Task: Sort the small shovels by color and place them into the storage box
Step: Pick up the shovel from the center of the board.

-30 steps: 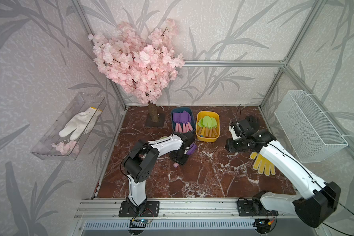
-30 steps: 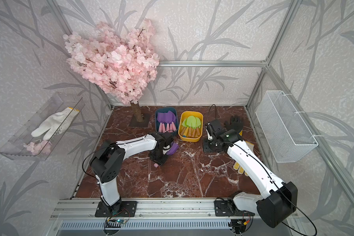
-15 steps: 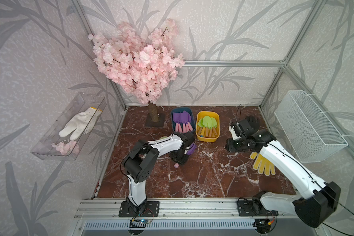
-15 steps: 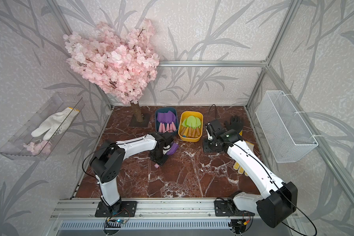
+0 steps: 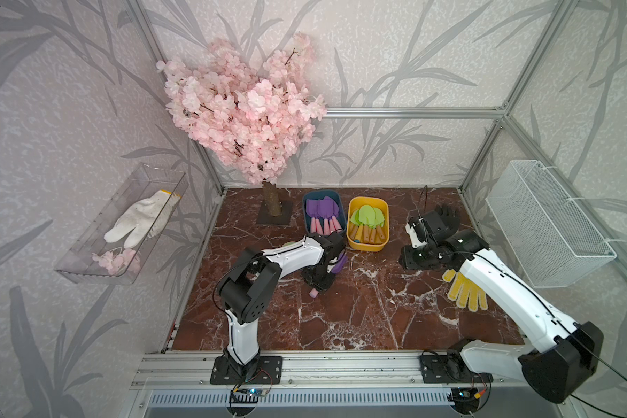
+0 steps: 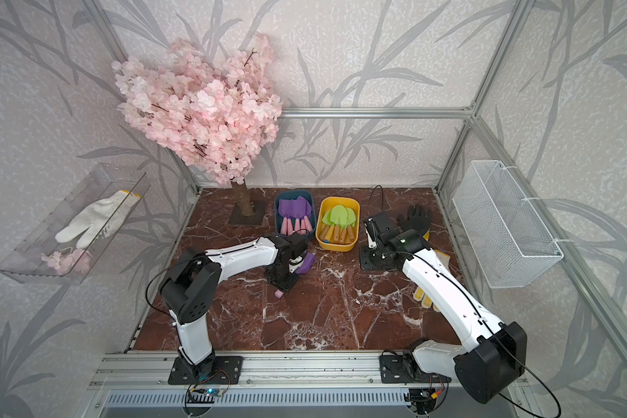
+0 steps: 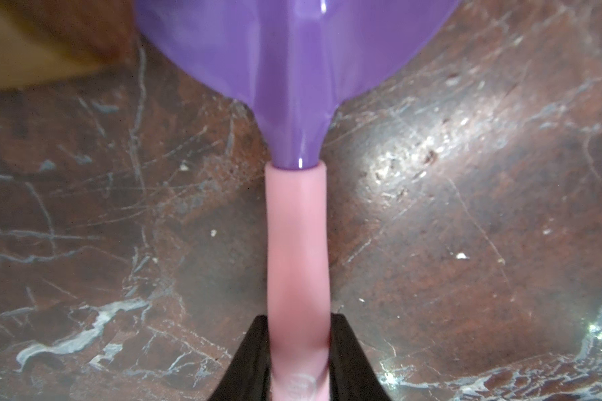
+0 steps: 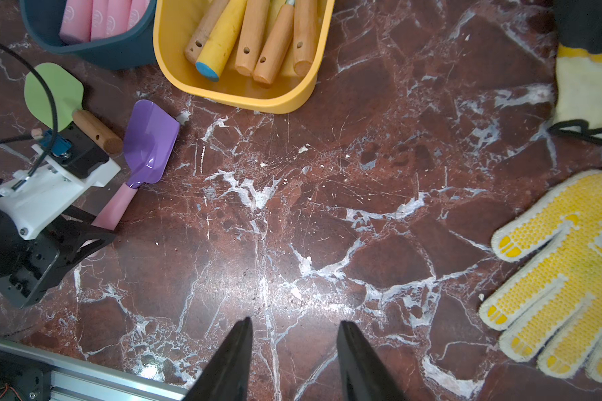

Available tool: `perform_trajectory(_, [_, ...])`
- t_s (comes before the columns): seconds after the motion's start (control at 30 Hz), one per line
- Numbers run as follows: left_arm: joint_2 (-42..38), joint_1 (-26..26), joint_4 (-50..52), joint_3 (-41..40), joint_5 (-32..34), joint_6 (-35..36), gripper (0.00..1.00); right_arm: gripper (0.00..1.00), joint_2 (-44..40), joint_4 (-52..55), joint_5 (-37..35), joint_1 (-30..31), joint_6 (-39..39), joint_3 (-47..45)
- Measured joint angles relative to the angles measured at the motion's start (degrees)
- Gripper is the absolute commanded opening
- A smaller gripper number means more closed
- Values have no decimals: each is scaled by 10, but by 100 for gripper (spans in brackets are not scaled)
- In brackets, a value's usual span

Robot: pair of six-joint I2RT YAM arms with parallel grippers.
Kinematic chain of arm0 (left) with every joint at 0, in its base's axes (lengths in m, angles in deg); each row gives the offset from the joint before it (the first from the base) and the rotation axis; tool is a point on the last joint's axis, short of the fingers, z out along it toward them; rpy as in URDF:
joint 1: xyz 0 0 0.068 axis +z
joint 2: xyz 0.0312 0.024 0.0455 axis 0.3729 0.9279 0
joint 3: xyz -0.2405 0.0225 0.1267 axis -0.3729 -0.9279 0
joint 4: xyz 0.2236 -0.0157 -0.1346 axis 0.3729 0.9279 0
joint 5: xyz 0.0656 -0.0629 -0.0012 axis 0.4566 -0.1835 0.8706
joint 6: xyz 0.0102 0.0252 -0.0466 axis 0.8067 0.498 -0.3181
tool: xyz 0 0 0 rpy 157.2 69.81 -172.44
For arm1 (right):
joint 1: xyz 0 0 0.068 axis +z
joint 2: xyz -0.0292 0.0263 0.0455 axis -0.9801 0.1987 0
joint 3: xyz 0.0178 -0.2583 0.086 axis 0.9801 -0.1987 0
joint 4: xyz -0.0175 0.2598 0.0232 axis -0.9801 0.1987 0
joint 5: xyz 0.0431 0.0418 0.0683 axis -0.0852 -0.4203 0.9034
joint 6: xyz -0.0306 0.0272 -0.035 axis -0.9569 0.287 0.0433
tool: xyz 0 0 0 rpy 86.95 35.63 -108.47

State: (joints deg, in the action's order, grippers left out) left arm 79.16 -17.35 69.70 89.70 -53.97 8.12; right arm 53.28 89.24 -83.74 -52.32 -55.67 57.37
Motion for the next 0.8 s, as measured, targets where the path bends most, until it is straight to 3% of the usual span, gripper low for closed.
perform_trajectory(0.43, [14, -24, 7, 56, -19, 0, 24, 45, 0, 0, 0, 0, 0, -2])
perform_trajectory(0.8, [4, -70, 12, 34, -30, -37, 23, 45, 0, 0, 0, 0, 0, -2])
